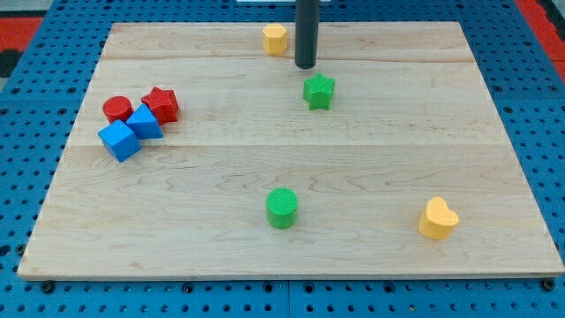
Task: Move the green star closer to the yellow heart
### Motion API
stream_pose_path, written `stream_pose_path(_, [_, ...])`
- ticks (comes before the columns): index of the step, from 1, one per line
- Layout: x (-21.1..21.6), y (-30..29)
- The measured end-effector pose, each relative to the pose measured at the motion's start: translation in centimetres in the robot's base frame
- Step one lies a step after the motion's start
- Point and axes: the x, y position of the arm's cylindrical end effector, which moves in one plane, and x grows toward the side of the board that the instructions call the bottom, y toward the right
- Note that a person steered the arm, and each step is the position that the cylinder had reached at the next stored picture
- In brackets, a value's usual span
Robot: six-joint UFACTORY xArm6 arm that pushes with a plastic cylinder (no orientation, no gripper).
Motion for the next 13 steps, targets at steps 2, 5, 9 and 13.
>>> stream_pose_path(2, [1.3, 1.9])
stream_pose_path(5, [1.0, 5.1])
stream_pose_path(9, [12.2, -0.5])
stream_pose_path(13, [17.9, 10.4])
